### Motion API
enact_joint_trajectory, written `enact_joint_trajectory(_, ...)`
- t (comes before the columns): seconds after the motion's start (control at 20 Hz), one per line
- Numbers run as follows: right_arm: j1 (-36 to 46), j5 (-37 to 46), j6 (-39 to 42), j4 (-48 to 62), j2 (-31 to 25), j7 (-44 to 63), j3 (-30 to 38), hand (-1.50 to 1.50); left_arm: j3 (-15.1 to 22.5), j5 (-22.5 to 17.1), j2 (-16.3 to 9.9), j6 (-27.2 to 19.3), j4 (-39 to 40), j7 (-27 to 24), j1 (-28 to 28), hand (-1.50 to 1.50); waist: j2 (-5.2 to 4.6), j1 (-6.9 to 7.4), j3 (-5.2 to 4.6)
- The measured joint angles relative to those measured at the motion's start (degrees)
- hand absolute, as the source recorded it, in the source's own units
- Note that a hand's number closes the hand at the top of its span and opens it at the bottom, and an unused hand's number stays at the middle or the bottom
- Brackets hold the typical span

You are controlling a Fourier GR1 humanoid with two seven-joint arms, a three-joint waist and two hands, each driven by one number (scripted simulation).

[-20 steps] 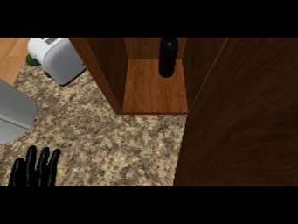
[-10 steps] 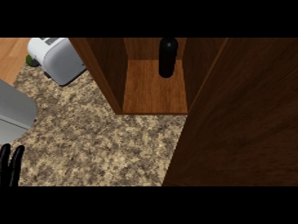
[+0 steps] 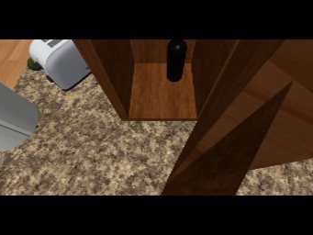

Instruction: Pick up the wine, place it into the cabinet and close the cabinet

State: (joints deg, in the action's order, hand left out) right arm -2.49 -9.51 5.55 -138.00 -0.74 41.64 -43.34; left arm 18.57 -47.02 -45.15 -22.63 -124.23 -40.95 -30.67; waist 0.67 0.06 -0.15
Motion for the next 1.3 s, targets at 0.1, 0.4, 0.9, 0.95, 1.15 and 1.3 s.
enact_joint_trajectory(0.1,1.8,3.5,-3.5,-0.2,-0.7,0.4,-1.5,1.50,-1.4,-1.0,-0.4,1.7,0.7,0.4,-0.2,-1.50,0.00,-0.05,-0.03)
enact_joint_trajectory(0.4,7.7,11.2,-12.0,0.5,-2.8,-0.5,-4.6,1.50,-4.9,-3.3,-1.6,5.5,0.7,1.8,-1.3,-1.50,-0.04,0.22,-0.03)
enact_joint_trajectory(0.9,23.3,12.7,-24.4,2.4,-8.8,1.9,-7.2,1.50,-7.5,-6.4,-1.2,8.3,0.9,5.6,1.7,-1.50,-0.46,0.94,-0.07)
enact_joint_trajectory(0.95,24.6,11.8,-25.4,2.8,-9.0,1.8,-7.5,1.50,-7.3,-6.3,-0.8,7.9,0.8,6.0,2.2,-1.50,-0.52,1.02,-0.06)
enact_joint_trajectory(1.15,31.0,7.0,-28.7,6.1,-8.2,1.3,-5.7,1.50,-7.1,-6.4,0.0,8.8,2.0,6.8,3.4,-1.50,-0.71,1.66,-0.05)
enact_joint_trajectory(1.3,39.6,4.1,-30.8,12.4,-4.2,1.4,-2.9,1.50,-6.3,-5.7,1.0,7.0,0.9,7.8,4.8,-1.50,-0.77,1.90,-0.02)
